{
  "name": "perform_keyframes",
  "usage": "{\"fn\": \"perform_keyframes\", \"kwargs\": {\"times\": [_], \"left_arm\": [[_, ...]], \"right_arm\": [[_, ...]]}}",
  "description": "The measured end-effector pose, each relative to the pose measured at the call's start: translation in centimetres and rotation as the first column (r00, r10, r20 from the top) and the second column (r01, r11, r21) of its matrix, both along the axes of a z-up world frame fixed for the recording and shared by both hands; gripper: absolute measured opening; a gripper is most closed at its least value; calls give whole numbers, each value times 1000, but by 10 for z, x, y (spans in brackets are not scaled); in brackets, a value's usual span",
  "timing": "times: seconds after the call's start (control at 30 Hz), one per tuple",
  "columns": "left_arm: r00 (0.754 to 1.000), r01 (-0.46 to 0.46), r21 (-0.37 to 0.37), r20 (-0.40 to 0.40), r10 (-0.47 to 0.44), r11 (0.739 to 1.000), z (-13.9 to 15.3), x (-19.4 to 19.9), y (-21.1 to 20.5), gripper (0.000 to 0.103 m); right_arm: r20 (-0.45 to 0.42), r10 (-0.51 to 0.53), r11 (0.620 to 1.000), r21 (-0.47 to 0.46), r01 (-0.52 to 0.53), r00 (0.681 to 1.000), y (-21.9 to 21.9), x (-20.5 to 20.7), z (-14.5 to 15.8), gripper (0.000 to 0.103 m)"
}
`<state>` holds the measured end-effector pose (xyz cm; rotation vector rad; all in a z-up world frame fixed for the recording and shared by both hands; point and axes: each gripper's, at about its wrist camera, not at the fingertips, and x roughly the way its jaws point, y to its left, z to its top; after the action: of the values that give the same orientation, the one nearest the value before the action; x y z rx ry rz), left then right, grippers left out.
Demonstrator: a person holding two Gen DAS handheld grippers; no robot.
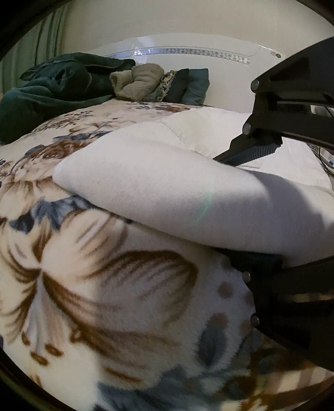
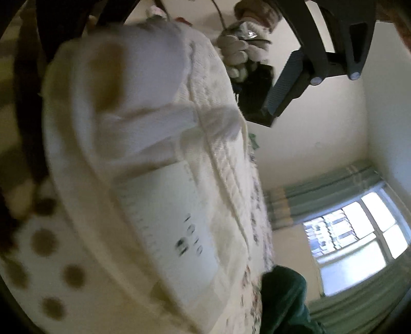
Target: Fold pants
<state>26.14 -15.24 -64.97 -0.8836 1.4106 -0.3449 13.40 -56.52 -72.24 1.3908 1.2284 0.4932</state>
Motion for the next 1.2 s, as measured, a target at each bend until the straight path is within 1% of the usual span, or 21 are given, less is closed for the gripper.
{"fn": "perform_keyframes", "kwargs": {"times": [0.1, 0.13, 0.2, 0.23, 0.27, 0.3, 0.33, 0.37, 0.4, 0.43, 0.47, 0.6, 0.73, 0.8, 0.9, 1.0, 1.07, 1.1, 1.2], "left_arm": [[1000, 13, 11, 10, -13, 1000, 1, 1, -4, 56], [1000, 14, 10, 11, -14, 1000, 1, 0, -4, 56], [1000, 14, 15, 20, -14, 1000, 3, -1, -3, 56], [1000, 15, 24, 27, -15, 1000, 4, -1, -4, 53], [999, 17, 38, 42, -19, 999, 8, -2, -6, 51], [998, 19, 45, 53, -21, 999, 11, -4, -7, 47], [998, 23, 54, 63, -26, 998, 14, -5, -9, 41], [996, 30, 68, 80, -35, 997, 20, -7, -11, 39], [995, 33, 76, 94, -41, 997, 25, -9, -13, 33], [993, 38, 85, 106, -46, 996, 31, -10, -15, 30], [992, 40, 95, 112, -50, 995, 36, -12, -17, 30], [991, 25, 93, 129, -37, 995, 65, -11, -17, 27], [986, 19, 110, 160, -36, 994, 102, -8, -17, 27], [984, 12, 118, 177, -33, 993, 125, -6, -13, 27], [978, -3, 126, 208, -23, 992, 156, -3, -1, 27], [971, -26, 123, 239, -5, 992, 186, 7, 16, 27], [964, -47, 122, 264, 14, 991, 209, 21, 31, 27], [962, -56, 121, 272, 21, 991, 216, 27, 37, 27], [954, -83, 111, 297, 47, 990, 237, 55, 70, 27]], "right_arm": [[-67, 103, 986, -122, -111, 992, 15, 6, 0, 103], [-79, 105, 983, -145, -115, 991, 17, 10, -2, 102], [-81, 57, 984, -163, -70, 995, 14, 10, -1, 98], [-80, 34, 983, -175, -48, 996, 11, 8, 1, 79], [-82, 13, 978, -207, -30, 997, 8, 5, 3, 57], [-83, 0, 973, -231, -19, 997, 5, 0, 4, 52], [-66, -21, 972, -233, 5, 998, 2, -5, 7, 45], [-54, -35, 969, -247, 20, 998, 1, -8, 12, 41], [-48, -39, 966, -259, 25, 998, 1, -9, 16, 40], [-38, -46, 960, -277, 33, 998, 3, -8, 23, 36], [-29, -50, 955, -294, 39, 998, 4, -6, 32, 34], [18, -39, 937, -345, 43, 999, 6, 0, 69, 31], [46, -18, 938, -345, 33, 999, 7, 12, 108, 31], [57, 4, 938, -346, 16, 998, 20, 19, 129, 30], [91, 38, 937, -348, -4, 995, 31, 27, 168, 30], [132, 62, 937, -348, -13, 989, 53, 54, 210, 30], [155, 75, 936, -353, -15, 985, 66, 70, 232, 30], [172, 84, 934, -357, -17, 982, 78, 85, 246, 30], [205, 104, 928, -371, -21, 973, 110, 120, 273, 30]]}}
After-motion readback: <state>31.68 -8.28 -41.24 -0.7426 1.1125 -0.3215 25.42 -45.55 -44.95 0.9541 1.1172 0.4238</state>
